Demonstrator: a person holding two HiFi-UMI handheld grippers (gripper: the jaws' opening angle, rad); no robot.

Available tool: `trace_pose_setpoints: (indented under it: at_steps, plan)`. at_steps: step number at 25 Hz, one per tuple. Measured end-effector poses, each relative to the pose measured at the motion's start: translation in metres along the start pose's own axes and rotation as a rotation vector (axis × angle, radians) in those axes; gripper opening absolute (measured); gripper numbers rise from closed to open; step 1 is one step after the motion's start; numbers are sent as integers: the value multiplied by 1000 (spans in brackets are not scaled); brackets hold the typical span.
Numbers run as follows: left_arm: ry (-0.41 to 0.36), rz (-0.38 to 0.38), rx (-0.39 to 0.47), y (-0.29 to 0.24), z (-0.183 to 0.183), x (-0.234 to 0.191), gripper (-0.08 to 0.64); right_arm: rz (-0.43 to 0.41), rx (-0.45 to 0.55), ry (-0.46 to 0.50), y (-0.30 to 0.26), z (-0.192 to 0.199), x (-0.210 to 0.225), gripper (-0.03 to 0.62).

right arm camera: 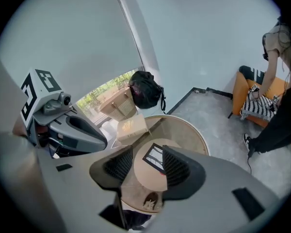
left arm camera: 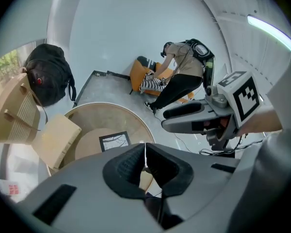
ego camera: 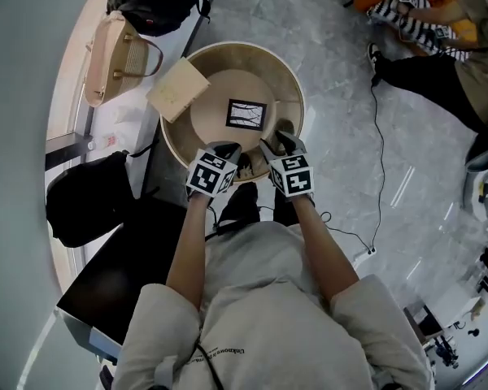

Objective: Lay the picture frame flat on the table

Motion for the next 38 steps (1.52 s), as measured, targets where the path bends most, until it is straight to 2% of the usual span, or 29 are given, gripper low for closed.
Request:
trace_pose_setpoints:
  at_steps: [5, 9, 12, 21, 25, 28, 32, 38]
  plan:
    - [20, -64, 1, 10, -8, 4, 23, -123, -45, 133, 3, -18, 11, 206]
    - [116, -146, 87, 30, -15, -3, 23, -227, -99, 298, 8, -28, 2, 206]
    - [175, -180, 134, 40, -8, -6, 23, -256, -102, 351, 17, -28, -6, 206]
    - [131, -187, 163, 68, 36, 5, 23, -204, -77, 293, 48, 13, -31, 206]
    - [119, -154, 181, 72, 53, 14, 23, -158, -54, 277, 66, 34, -42, 206]
    - [79, -114, 192, 73, 60, 27, 23, -131, -32, 261, 81, 52, -47, 206]
    - [24, -105, 201, 83, 73, 38, 23, -105, 5, 235, 97, 76, -53, 204]
    - [-30, -100, 159, 92, 92, 32, 23, -82, 27, 197, 93, 80, -64, 204]
Point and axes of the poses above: the fingertips, and each gripper's own axes: y backward along the fingers, x to its right, z out of its underside, the point moved 2 cm from there along y, backward along the fingers, and after that the axes turned 9 degrees about x, right-handed, at the moved point
